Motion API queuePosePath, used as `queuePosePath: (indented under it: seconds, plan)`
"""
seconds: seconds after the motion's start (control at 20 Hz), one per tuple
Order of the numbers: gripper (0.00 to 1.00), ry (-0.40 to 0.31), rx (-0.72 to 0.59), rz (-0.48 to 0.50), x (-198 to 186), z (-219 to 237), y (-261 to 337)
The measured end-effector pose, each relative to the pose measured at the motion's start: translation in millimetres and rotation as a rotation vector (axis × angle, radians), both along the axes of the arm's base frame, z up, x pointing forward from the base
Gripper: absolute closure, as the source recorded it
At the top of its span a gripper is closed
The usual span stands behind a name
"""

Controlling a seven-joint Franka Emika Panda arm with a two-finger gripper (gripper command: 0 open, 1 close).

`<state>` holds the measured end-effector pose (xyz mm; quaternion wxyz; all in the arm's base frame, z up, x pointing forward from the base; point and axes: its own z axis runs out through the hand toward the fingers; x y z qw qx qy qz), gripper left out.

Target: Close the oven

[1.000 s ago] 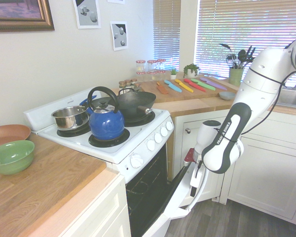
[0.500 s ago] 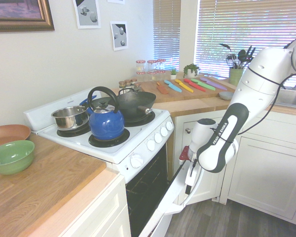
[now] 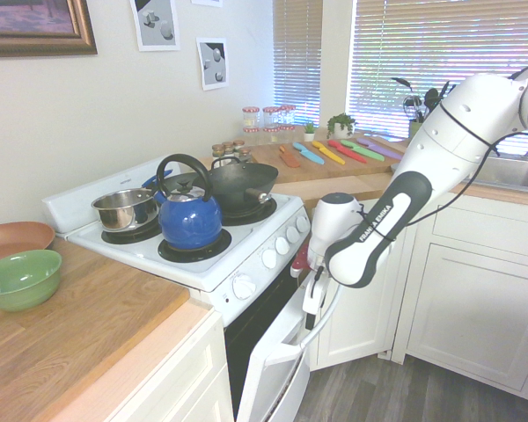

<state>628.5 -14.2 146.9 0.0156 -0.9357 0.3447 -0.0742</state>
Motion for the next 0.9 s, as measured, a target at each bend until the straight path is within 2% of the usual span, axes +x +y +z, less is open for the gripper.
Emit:
queuePosePath:
  seconds: [0.2,0.4,0.45,0.65,0.9]
  plan:
    - [0.0,-0.014,-0.012,0.002,33.7,10.6,5.9]
    - [0.0,-0.057,-0.044,0.023,67.6,56.6,17.1]
    - [0.0,-0.04,-0.045,0.027,68.5,67.8,20.3]
    - [0.0,0.023,-0.039,-0.004,49.5,104.7,22.1]
    - [0.0,0.102,-0.031,-0.038,-15.0,158.3,18.1]
